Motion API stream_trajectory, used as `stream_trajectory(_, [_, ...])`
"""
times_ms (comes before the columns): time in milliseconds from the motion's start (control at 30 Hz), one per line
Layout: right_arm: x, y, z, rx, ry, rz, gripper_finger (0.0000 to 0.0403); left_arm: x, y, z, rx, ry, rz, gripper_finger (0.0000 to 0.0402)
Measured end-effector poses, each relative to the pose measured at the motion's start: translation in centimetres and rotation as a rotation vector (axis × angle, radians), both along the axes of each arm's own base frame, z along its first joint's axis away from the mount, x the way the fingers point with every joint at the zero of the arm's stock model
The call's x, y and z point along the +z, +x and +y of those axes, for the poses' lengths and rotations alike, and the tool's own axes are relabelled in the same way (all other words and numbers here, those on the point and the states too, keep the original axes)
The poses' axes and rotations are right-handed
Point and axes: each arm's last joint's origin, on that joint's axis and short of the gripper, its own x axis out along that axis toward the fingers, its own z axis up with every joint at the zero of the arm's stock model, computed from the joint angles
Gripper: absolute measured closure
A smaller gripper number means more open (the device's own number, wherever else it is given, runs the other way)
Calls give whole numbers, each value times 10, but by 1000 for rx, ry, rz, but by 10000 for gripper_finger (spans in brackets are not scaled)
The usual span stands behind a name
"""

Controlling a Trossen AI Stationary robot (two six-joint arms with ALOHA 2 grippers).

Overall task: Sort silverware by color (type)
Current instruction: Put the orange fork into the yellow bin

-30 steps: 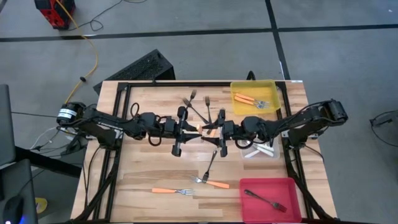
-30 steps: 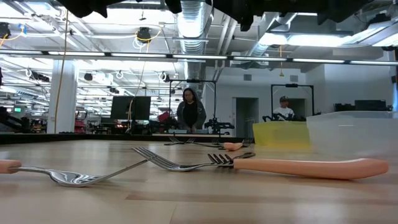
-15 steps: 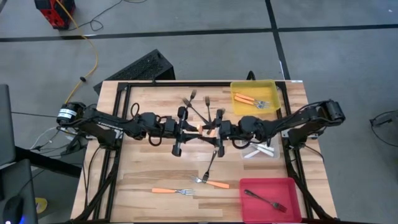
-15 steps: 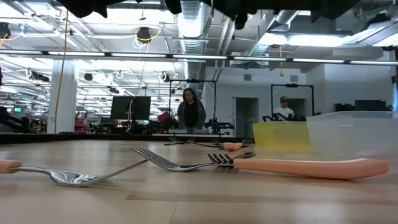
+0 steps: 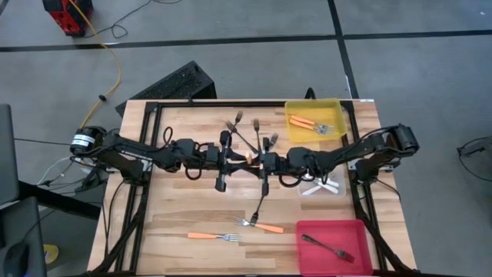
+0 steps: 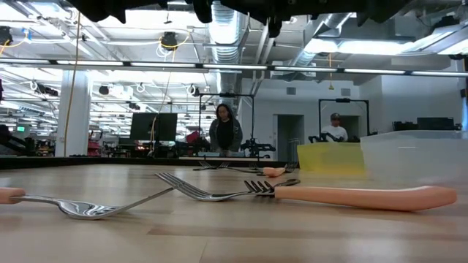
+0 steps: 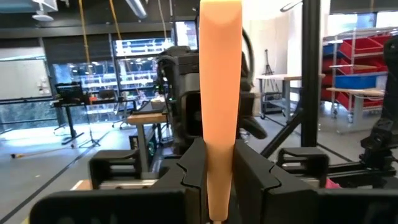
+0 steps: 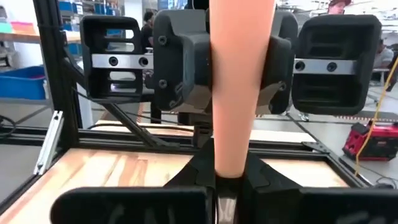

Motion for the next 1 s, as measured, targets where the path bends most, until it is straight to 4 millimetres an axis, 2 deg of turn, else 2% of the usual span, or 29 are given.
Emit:
stream_trajectory(33, [0, 0, 0, -1, -9, -1, 364, 0, 0, 1, 0, 2, 0, 368])
stream_trajectory(267, [0, -1, 6, -42, -36, 10, 363, 0, 0, 2, 35, -7, 7, 354])
stream_trajectory(433, [1, -3, 4, -100, -40, 12, 363, -2, 1, 4, 103, -13, 29, 303])
stream_trajectory(633, [16, -17, -2, -145, -51, 48, 363, -6, 0, 5, 143, -12, 88, 221])
stream_trajectory(800, [25, -42, -19, -348, -102, 200, 363, -2, -7, 9, 251, -36, 124, 174])
stream_trajectory(1000, [24, -76, -55, -524, -183, 475, 363, 2, -16, 10, 282, -55, 171, 162])
